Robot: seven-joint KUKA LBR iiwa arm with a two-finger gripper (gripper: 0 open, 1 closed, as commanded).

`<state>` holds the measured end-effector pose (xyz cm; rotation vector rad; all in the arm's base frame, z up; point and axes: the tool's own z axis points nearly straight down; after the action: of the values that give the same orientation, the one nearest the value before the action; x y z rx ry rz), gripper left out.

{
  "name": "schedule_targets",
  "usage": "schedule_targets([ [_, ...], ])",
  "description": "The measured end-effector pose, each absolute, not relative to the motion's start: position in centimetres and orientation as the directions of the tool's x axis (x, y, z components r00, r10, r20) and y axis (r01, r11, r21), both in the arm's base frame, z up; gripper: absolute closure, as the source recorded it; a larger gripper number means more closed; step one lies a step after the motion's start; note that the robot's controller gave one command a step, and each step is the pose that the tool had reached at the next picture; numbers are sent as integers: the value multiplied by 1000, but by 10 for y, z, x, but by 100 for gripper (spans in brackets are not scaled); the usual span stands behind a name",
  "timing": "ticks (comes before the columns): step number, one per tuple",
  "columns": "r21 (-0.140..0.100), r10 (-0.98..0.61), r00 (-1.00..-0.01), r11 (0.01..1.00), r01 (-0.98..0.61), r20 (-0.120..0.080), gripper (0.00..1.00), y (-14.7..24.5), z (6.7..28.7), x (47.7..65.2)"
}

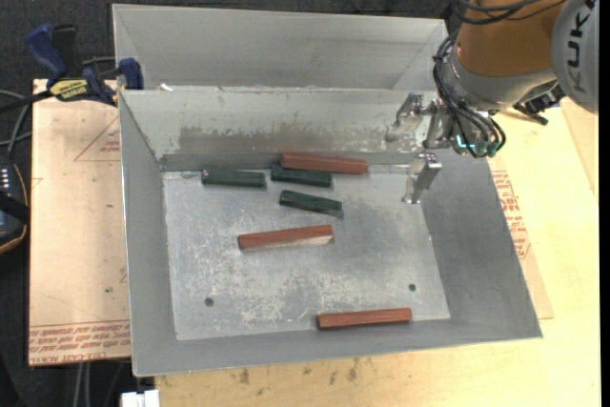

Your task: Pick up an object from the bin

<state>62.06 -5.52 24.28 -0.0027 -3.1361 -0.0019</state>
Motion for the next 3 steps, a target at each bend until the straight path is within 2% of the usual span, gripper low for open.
schedule_targets([
  [1,1,1,-1000,1000,1,-2,0,-55,247,622],
  [2,0,40,-999,999,40,-8,0,-36,198,609],
  [3,0,74,-997,997,74,5,0,3,177,620],
])
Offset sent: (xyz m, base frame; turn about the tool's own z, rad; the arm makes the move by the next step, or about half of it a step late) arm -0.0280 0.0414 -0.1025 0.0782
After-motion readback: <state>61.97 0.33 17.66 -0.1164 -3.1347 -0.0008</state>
